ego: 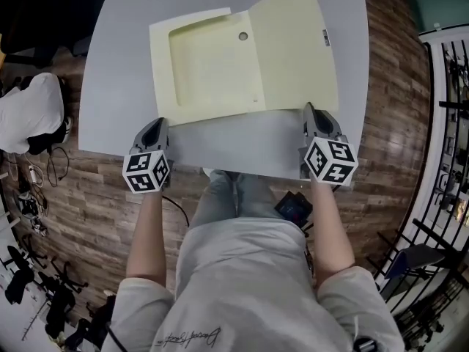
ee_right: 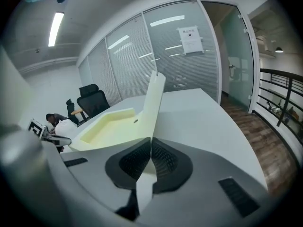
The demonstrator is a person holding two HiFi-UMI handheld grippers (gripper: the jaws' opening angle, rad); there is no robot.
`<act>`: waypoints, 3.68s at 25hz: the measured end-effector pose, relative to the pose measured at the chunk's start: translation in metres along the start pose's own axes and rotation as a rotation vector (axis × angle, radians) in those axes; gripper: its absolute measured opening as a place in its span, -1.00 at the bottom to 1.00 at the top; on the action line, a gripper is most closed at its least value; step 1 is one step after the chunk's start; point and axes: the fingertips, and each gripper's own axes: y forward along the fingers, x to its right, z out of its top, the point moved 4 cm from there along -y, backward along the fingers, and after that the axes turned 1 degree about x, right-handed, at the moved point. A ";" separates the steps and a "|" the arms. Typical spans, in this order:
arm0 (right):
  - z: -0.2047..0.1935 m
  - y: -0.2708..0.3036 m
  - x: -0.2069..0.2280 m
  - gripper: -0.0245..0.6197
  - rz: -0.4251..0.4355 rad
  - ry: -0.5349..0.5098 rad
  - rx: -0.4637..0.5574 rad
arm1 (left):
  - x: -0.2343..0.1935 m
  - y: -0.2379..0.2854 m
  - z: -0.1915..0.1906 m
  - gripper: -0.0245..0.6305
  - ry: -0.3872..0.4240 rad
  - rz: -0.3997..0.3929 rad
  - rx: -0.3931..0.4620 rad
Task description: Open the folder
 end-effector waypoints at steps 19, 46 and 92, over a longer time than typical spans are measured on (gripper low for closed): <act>-0.050 0.043 0.057 -0.40 -0.234 -0.035 -0.145 | -0.008 -0.004 -0.002 -0.90 -0.003 0.009 0.003; -0.063 0.059 0.040 -0.80 -0.203 -0.312 -0.266 | -0.008 -0.008 -0.003 -0.90 -0.019 0.006 0.012; 0.023 0.022 0.012 -0.83 -0.116 -0.190 -0.097 | 0.042 -0.052 0.042 -0.90 0.030 -0.090 0.128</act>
